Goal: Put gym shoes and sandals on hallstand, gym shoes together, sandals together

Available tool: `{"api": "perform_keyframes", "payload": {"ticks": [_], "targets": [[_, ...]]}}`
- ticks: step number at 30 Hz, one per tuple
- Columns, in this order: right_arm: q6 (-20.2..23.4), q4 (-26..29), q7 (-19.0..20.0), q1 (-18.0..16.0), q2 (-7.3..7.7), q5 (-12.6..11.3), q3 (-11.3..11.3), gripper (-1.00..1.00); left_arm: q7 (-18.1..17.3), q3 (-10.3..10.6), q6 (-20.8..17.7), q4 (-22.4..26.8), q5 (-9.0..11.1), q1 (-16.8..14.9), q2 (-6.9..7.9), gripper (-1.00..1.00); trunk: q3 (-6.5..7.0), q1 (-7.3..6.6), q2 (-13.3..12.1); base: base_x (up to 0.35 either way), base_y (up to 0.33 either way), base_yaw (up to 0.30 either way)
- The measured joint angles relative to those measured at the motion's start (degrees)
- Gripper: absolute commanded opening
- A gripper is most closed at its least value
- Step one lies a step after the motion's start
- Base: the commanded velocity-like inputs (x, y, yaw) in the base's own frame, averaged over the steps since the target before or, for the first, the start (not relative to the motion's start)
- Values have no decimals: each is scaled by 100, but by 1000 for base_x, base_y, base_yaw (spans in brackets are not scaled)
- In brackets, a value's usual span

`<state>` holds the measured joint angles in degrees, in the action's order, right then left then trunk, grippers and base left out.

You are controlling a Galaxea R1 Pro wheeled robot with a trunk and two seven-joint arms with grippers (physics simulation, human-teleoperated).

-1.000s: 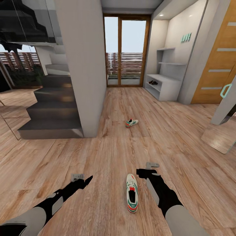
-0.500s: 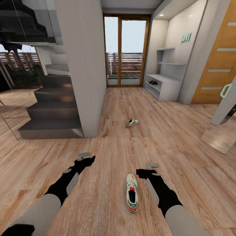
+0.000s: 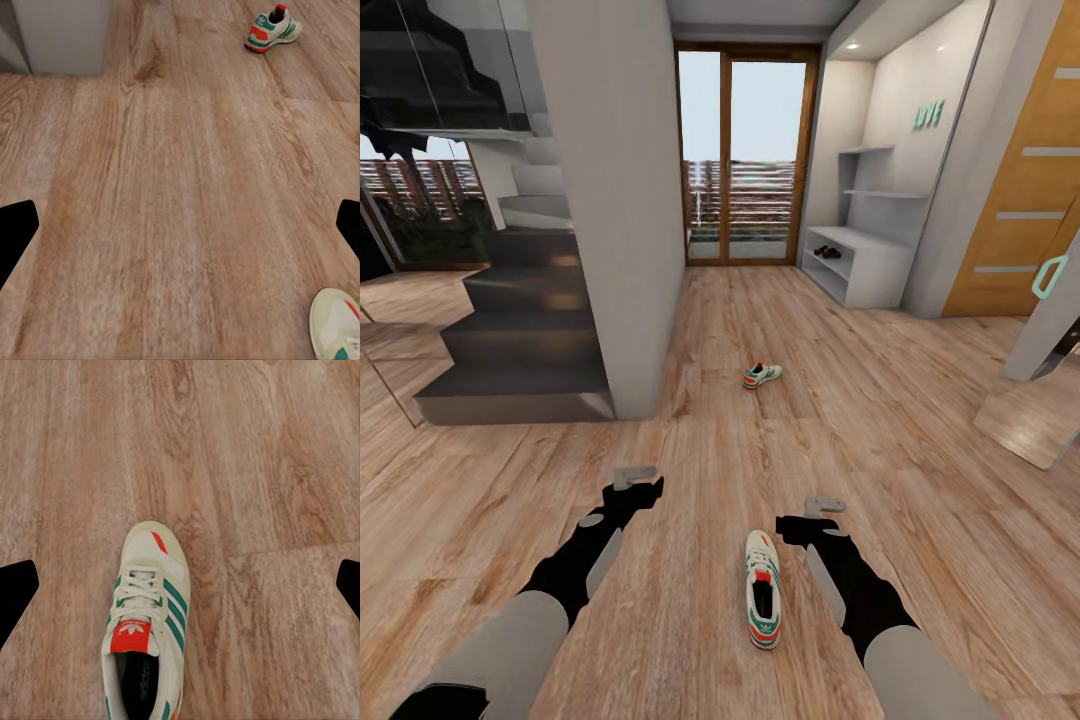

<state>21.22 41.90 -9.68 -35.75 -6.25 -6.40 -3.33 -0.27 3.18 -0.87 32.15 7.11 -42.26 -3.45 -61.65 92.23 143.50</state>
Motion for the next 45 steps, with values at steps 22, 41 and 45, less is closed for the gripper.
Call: {"api": "perform_keyframes", "payload": {"ticks": [22, 41, 45], "targets": [[-9, 19, 3, 0, -2, -1, -14, 100, -3, 10, 0, -1, -24, 0, -18, 100, 0, -1, 0, 135, 80, 0], [-8, -27, 0, 0, 4, -12, 22, 100, -12, 18, 0, -8, -24, 0, -18, 100, -90, 8, 4, 60, 20, 0], [-16, -37, 2, 0, 5, -17, 27, 100, -18, 20, 4, -6, -24, 0, -36, 100, -125, 8, 4, 0, 0, 0]]}}
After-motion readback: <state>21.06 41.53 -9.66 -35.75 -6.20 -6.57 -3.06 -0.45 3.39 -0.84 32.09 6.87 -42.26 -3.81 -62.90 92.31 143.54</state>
